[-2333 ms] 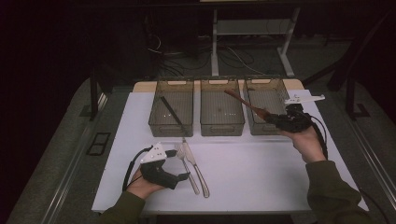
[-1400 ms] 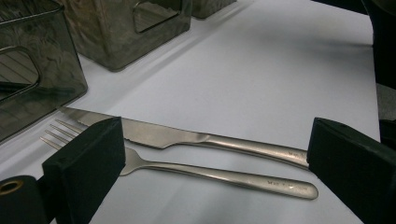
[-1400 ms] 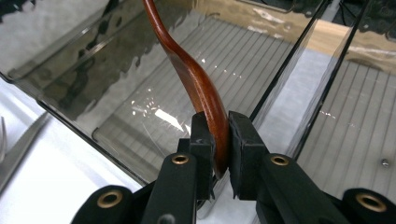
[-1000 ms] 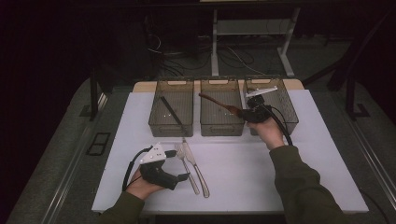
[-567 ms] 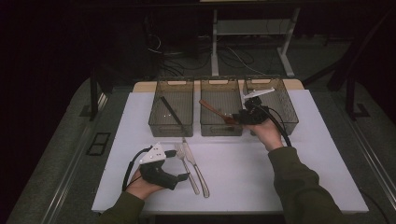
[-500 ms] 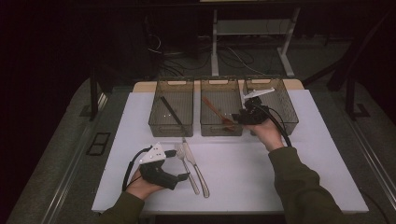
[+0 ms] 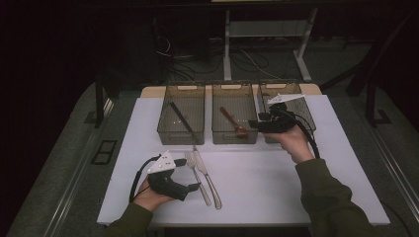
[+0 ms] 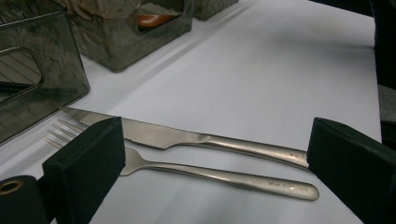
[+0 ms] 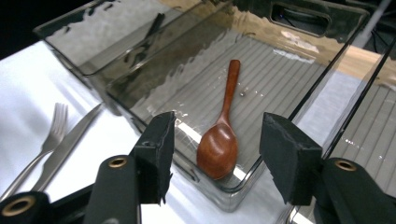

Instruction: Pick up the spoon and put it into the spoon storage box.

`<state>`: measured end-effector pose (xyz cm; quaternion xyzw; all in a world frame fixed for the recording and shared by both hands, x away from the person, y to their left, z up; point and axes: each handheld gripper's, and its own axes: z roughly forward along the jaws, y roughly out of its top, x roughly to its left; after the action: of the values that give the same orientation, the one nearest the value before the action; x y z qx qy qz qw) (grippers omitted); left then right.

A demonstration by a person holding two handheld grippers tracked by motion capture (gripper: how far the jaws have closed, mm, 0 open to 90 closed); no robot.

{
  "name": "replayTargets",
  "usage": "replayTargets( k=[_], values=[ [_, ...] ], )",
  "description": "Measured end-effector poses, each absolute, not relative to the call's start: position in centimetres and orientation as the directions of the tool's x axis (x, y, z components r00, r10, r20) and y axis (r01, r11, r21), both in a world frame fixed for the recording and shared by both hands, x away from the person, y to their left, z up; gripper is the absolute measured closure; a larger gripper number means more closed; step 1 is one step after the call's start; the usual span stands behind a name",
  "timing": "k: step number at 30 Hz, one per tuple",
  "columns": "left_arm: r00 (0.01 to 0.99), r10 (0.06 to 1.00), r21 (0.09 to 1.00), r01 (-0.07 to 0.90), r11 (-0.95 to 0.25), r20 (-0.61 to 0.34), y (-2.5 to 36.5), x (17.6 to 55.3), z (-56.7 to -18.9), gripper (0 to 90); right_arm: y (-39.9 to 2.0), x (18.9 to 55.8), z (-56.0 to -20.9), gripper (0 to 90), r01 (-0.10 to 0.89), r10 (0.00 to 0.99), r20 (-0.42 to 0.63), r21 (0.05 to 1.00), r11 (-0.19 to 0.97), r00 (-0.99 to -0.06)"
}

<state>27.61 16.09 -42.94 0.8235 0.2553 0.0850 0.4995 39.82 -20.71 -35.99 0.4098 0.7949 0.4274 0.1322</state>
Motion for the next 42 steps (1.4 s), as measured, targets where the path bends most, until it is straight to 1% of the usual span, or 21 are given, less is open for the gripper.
replayTargets(
  k=[2,11,23,28,34,42],
  values=[
    [0.855,0.506,0.866,0.336,-0.37,-0.115,16.1,27.6,-42.9,3.3,-21.0,39.4,-35.8,42.0,0.522,0.753,0.136,0.797,0.303,-0.644],
    [0.853,0.509,0.865,0.336,-0.372,-0.112,16.1,27.6,-42.9,3.3,-22.0,37.1,-35.4,39.0,0.473,0.706,0.139,0.827,0.302,-0.695],
    [0.852,0.512,0.862,0.34,-0.376,-0.113,16.1,27.6,-43.0,3.4,-24.3,33.7,-36.9,34.4,0.447,0.662,0.166,0.85,0.28,-0.731],
    [0.851,0.513,0.863,0.34,-0.373,-0.114,16.0,27.5,-43.0,3.5,-25.0,32.7,-38.2,31.6,0.45,0.673,0.143,0.839,0.306,-0.725],
    [0.851,0.513,0.862,0.339,-0.376,-0.111,16.1,27.5,-42.9,3.5,-26.0,31.6,-39.5,28.5,0.461,0.684,0.15,0.836,0.297,-0.714],
    [0.85,0.514,0.862,0.34,-0.375,-0.111,16.2,27.5,-42.9,3.5,-27.1,30.0,-40.4,24.8,0.441,0.693,0.138,0.853,0.28,-0.708]
  ],
)
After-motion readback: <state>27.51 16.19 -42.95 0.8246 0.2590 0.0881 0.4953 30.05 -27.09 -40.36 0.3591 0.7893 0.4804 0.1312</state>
